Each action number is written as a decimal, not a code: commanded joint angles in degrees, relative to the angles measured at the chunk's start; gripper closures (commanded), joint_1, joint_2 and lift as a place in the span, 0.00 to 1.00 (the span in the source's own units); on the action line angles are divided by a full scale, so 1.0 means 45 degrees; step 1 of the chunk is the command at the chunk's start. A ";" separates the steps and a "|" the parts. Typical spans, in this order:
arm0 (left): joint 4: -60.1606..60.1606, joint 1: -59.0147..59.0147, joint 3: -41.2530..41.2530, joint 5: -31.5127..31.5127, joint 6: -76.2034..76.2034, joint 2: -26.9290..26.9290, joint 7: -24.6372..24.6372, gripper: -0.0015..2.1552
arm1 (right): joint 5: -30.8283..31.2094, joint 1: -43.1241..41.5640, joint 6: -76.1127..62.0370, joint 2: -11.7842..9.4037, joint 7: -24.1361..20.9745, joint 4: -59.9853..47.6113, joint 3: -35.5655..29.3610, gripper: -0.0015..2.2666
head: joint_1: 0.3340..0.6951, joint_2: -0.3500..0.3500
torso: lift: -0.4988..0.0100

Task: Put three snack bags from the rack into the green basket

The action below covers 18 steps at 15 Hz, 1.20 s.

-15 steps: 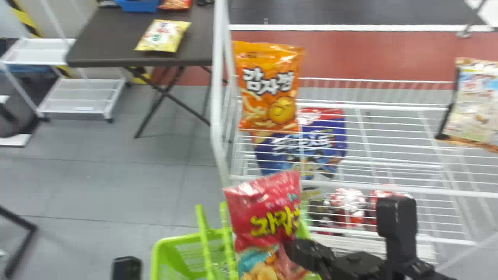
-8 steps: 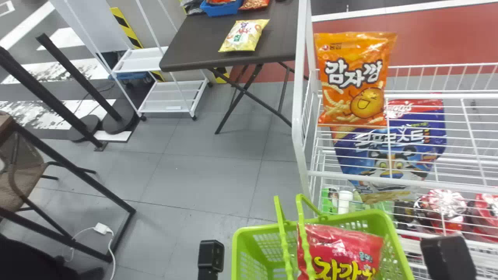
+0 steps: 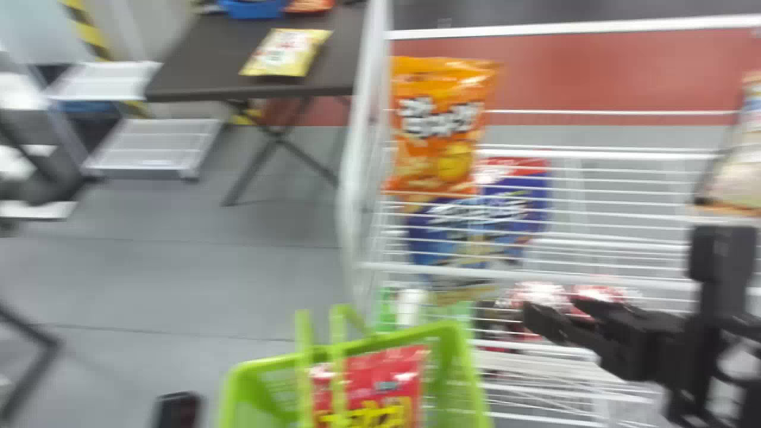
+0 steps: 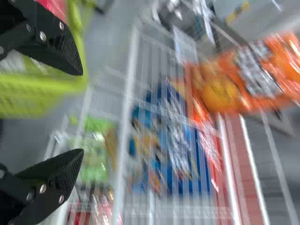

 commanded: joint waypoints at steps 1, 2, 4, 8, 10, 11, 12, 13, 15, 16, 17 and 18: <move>-0.0017 -0.0011 -0.0012 -0.0001 -0.0005 0.0000 -0.0126 1.00 | 0.0335 -0.0926 -0.0722 0.0075 -0.0077 0.0902 -0.1563 0.02 | 1.00 0.28 | 0.98; -0.0017 -0.0011 -0.0012 -0.0001 -0.0005 0.0020 -0.0126 1.00 | 0.0452 -0.1180 -0.1035 0.0075 -0.0097 0.1215 -0.2012 0.02 | 1.00 0.19 | 0.98; -0.0017 -0.0031 -0.0012 -0.0001 -0.0005 0.0000 -0.0126 1.00 | 0.1409 -0.2078 -0.1230 0.0134 -0.0116 0.2113 -0.2618 0.03 | 1.00 0.00 | 0.98; 0.0100 0.0008 0.0164 -0.0001 -0.0044 0.0000 -0.0126 1.00 | 0.3303 -0.4090 -0.2207 0.0153 -0.0097 0.4340 -0.3243 0.02 | 1.00 0.00 | 0.98; 0.0100 0.0028 0.0164 0.0018 -0.0083 0.0000 -0.0126 1.00 | 0.3967 -0.5027 -0.2675 0.0134 -0.0097 0.5414 -0.3360 0.02 | 1.00 0.00 | 0.98; 0.0100 0.0028 0.0183 0.0018 -0.0083 0.0000 -0.0126 1.00 | 0.4339 -0.5418 -0.3027 0.0134 -0.0097 0.5941 -0.3341 0.02 | 1.00 0.00 | 0.98; 0.0100 0.0067 0.0183 0.0038 -0.0122 0.0000 -0.0126 1.00 | 0.4807 -0.5809 -0.3613 0.0114 -0.0097 0.6625 -0.3262 0.02 | 1.00 0.00 | 0.98; 0.0119 0.0086 0.0203 0.0038 -0.0122 0.0000 -0.0126 1.00 | 0.5296 -0.6258 -0.4043 0.0134 -0.0097 0.7328 -0.3126 0.03 | 1.00 0.00 | 0.98; 0.0139 0.0106 0.0242 0.0057 -0.0200 -0.0020 -0.0126 1.00 | 0.5960 -0.6980 -0.4550 0.0134 -0.0136 0.8578 -0.2774 0.03 | 1.00 0.00 | 0.98; 0.0158 0.0125 0.0262 0.0077 -0.0200 -0.0020 -0.0126 1.00 | 0.6370 -0.7352 -0.4980 0.0134 -0.0429 0.9340 -0.2637 0.04 | 1.00 0.00 | 0.98; 0.0178 0.0125 0.0281 0.0077 -0.0200 -0.0020 -0.0126 1.00 | 0.6995 -0.7742 -0.5527 0.0134 -0.0546 1.0121 -0.2403 0.04 | 1.00 0.00 | 0.98; 0.0178 0.0145 0.0301 0.0077 -0.0200 0.0000 -0.0126 1.00 | 0.7424 -0.8055 -0.5644 0.0134 -0.0917 1.0707 -0.2227 0.06 | 1.00 0.00 | 0.98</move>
